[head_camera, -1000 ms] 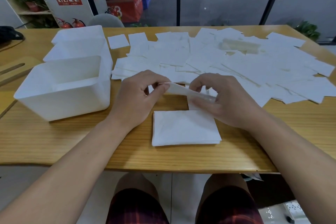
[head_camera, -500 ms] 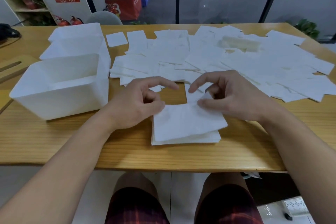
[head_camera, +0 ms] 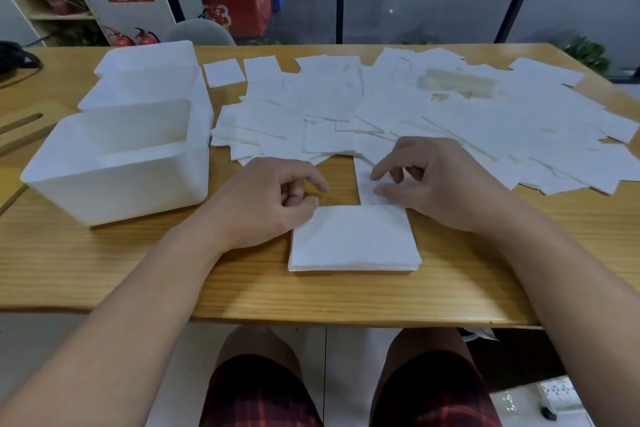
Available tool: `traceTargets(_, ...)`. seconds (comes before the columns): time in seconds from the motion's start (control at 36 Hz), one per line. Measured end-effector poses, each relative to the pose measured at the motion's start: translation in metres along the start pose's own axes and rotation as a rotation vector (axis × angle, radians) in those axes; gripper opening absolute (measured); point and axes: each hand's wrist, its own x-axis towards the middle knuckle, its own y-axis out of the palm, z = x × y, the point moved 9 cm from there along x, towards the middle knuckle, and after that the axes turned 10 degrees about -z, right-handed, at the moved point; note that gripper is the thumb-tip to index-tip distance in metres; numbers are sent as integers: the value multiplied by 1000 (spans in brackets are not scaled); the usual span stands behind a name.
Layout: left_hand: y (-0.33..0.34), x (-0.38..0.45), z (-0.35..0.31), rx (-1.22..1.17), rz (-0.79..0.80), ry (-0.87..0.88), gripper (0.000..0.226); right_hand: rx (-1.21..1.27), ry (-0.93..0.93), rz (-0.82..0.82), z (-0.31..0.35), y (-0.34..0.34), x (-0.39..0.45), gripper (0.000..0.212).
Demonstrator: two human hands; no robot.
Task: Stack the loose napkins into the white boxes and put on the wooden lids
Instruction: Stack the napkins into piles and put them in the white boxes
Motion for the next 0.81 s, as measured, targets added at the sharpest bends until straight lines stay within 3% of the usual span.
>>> traceTargets(0.08,-3,1,1,-22,-40,-5,22,-49,17,72,-6,10,0,5)
traceTargets(0.31,-6,4,3,-28,-138,21,20,-70,-5,18,-3,14,3,9)
traceTargets(0.5,9,4,-22,-83,-45,87,43,241,44,-168,6,-5,5,9)
traceTargets(0.64,5,7,-27,-174,-91,120,32,416,34,-80,15,8,5,12)
traceTargets(0.81,-7,10,-10,-333,-215,29,26,472,-78,-42,28,7,1,31)
